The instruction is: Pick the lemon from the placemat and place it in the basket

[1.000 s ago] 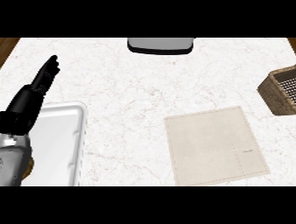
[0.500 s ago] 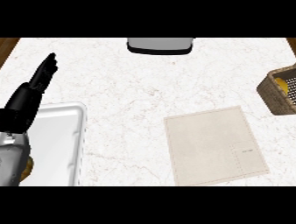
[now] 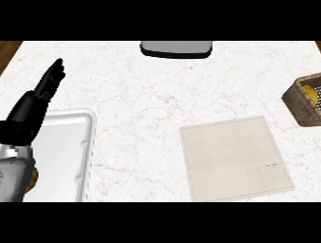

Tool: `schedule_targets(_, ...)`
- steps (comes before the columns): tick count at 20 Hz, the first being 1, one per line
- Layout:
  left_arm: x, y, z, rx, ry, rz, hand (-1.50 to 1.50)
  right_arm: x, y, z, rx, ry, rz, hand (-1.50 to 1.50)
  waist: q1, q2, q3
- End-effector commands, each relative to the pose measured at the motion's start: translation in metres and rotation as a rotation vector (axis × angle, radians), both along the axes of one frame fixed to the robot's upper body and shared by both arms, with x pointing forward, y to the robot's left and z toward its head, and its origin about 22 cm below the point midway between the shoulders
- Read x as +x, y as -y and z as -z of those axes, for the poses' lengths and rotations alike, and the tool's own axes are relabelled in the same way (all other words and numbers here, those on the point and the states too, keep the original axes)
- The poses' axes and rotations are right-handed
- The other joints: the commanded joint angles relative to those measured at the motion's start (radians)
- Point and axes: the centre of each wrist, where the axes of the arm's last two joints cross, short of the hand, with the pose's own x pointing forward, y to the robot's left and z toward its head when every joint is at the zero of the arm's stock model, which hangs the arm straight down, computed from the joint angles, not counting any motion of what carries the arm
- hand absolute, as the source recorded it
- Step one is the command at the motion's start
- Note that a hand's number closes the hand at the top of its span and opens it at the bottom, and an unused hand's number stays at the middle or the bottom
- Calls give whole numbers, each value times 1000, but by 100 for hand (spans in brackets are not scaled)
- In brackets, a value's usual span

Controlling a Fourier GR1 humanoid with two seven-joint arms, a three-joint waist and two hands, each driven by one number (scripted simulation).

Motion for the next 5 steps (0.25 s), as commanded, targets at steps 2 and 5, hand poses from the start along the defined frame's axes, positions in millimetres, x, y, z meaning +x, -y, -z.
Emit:
schedule_targets(2,2,1,-1,-7,7,9,0,-32,30,1,170,49,116,-150,9,14,3)
schedule_targets(5,-2,-2,-3,3,14,22,0,-50,46,3,207,84,201,-150,21,18,6)
